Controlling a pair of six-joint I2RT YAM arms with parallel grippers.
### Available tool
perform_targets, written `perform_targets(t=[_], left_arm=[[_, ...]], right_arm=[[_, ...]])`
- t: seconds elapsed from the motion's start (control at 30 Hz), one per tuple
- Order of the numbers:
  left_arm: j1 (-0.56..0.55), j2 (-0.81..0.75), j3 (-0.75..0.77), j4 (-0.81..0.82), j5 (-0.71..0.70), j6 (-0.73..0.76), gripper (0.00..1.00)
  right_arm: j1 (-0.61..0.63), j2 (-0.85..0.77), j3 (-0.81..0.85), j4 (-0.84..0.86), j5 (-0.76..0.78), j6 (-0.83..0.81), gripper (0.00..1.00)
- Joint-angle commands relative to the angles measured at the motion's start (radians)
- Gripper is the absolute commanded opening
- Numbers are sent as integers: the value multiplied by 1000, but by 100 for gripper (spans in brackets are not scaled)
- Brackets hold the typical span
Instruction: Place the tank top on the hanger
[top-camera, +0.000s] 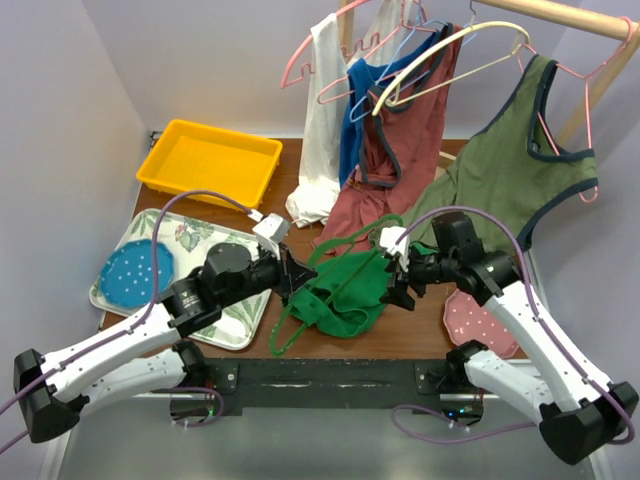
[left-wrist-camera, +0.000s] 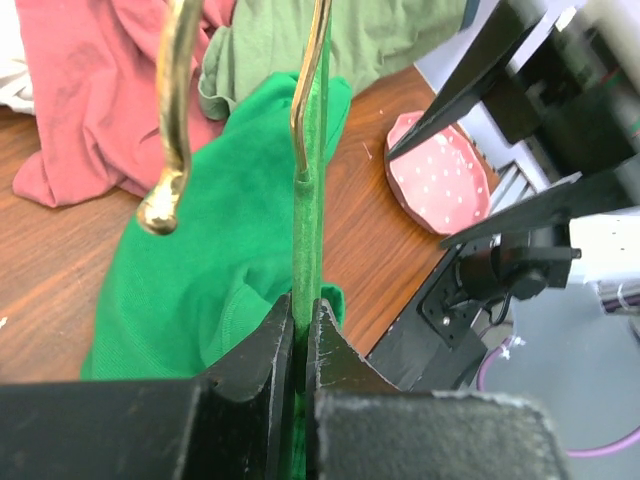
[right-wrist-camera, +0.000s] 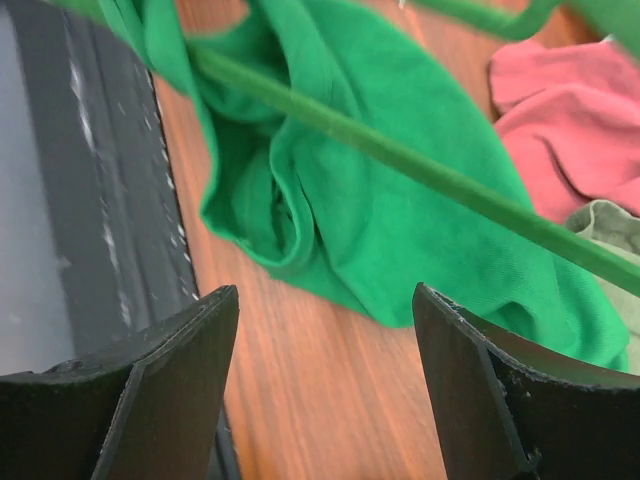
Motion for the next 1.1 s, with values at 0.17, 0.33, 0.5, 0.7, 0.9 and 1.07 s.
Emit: perform_targets(t=[0.17,0.33,0.5,0.7,0.9,1.07], left_arm=[[1,-110,-35,87,-98,-66,0],[3,-138,-53,72,-132,-66,0],[3,-175,-59,41,-167,-54,0],[3,-219,-72,21,-201,-48,0],[3,-230,-87,18,-199,-34,0],[1,-242,-119,39,-193,-34,0]], right_arm=[[136,66,-64,2,176,-209,73],[191,105,-80,21,206,-236,73],[242,151,-83,53,226,-232,73],[322,224,-89,123,268,-209,73],[358,313,-46,238,274,-131,73],[368,362,-25,291,266,-72,68]])
